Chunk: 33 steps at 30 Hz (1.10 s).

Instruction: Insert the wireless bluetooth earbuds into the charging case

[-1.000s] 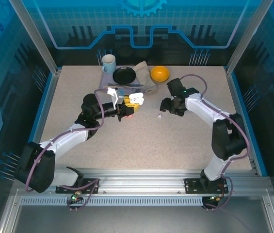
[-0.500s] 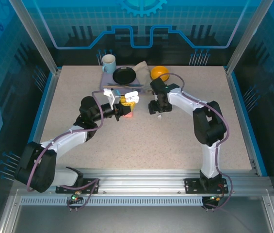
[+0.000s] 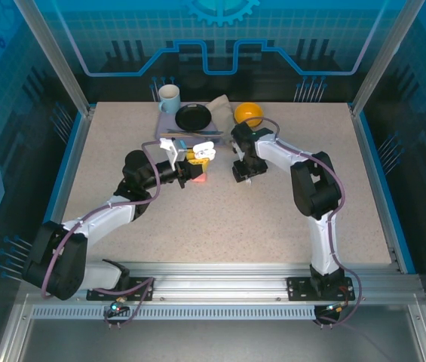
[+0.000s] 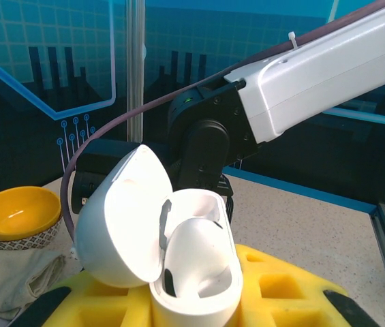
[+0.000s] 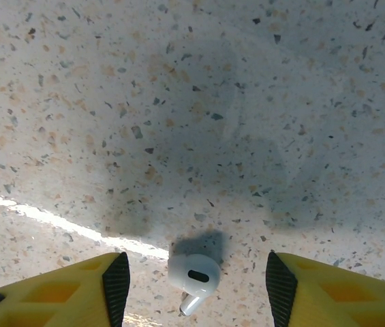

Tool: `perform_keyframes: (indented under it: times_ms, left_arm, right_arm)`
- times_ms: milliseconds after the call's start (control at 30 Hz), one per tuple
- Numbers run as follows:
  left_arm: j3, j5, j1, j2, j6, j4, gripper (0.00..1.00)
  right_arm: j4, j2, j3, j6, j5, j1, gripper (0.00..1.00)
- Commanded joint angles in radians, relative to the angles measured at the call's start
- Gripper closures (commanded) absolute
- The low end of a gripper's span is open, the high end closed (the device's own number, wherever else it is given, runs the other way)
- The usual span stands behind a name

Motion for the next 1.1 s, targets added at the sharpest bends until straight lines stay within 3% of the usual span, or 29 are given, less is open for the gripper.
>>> perform_keyframes:
  times_ms: [0, 1067]
  left_arm:
    - [0.001, -0.009, 0.012, -0.011, -0.013, 0.045, 1.0]
    - [0.003, -0.024, 0.012, -0.009, -0.019, 0.051, 1.0]
  right_arm:
    - [-0.029, 0.02, 0.007, -0.01, 0.01, -0.002, 0.43]
    - [-0.019, 0.035, -0.039, 0.003, 0.021, 0.01, 0.58]
